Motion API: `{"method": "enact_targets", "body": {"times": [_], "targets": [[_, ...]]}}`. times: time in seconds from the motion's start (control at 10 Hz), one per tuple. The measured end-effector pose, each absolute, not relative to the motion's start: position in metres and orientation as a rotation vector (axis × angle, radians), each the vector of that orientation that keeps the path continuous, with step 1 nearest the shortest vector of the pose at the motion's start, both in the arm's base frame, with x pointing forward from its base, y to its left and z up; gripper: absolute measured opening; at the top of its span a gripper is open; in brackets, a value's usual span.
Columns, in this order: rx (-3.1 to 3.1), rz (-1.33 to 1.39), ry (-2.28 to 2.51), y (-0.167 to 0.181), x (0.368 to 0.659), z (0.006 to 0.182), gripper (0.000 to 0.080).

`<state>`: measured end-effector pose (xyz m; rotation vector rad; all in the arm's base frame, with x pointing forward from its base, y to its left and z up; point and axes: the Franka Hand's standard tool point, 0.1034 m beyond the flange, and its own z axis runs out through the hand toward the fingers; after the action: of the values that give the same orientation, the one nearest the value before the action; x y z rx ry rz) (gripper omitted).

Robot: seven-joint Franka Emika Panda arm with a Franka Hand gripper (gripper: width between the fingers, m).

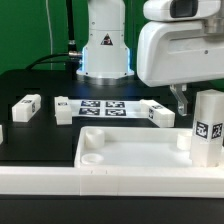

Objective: Assemble desk

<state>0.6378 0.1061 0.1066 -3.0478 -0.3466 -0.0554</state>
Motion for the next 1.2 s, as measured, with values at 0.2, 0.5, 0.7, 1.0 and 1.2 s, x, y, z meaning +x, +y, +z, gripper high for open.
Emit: {"method": "enact_targets", "body": {"times": [0.2,0.5,0.7,1.0,1.2], "targets": [[-3.027,-0.068,-0.511,0.1052,0.6383,0.1062,0.0649],[-3.027,-0.068,-0.514,0.1036,0.6385,0.1060,0.0395],[-3.028,-0.068,-0.507,0.1031,0.6386,0.1059,0.0289],[-3.021,-0.068,-0.345,0.0978,0.6396,0.1063,0.0289],[-3.025,-0.059,0.053,0.0969,0.6397,0.1065,0.0291]]}}
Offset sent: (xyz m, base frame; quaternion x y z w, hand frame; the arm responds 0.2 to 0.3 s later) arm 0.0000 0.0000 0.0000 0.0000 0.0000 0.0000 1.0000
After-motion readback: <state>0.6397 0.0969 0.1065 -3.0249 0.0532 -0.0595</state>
